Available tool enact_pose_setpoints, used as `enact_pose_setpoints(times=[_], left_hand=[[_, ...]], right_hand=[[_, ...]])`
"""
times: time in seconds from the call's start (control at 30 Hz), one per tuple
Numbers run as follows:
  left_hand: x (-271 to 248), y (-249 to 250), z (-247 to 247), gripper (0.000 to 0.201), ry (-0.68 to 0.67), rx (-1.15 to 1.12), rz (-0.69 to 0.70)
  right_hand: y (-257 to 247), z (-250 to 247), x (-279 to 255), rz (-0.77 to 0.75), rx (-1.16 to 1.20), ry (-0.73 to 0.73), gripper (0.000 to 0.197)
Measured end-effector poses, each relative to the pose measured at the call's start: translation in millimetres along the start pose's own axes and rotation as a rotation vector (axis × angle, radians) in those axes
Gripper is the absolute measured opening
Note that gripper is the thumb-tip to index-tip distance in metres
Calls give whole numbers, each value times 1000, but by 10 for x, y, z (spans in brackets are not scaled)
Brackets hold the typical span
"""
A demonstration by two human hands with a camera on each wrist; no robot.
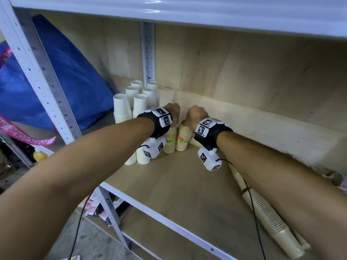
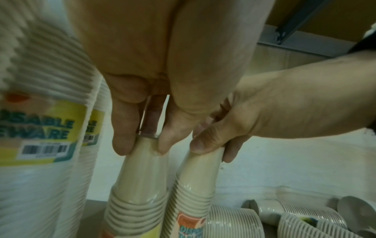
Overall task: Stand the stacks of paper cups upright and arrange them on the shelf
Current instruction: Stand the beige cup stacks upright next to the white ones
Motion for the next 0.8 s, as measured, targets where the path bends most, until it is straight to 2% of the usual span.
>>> enact_pose_setpoints(times=[0.13, 0.27, 0.47, 0.67, 0.73, 0.8], left_hand=[[71, 13, 16, 23, 32, -21, 30], [111, -5, 12, 31, 62, -48, -10], [143, -44, -9, 34, 45, -68, -61], [146, -41, 4, 36, 49, -109, -82], [136, -36, -10, 36, 44, -127, -77], [110, -32, -40, 37, 32, -125, -75]], right_hand=[[25, 4, 67, 10, 1, -21, 44], [24, -6, 106, 4, 22, -37, 46], [-2, -8, 125, 0, 78, -56, 38], [-10, 28, 114, -13, 107, -50, 22], [1, -3, 84, -16, 112, -36, 27], [26, -52, 56, -26, 104, -28, 43]])
Point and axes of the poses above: each hand's wrist, its own x-axis towards the middle knuckle, its own z-axis out of the palm, y = z × x, the point moved 3 cm from there along x, towards the middle knuckle, and after that the axes turned 10 degrees about -z, right-handed, at the moved point
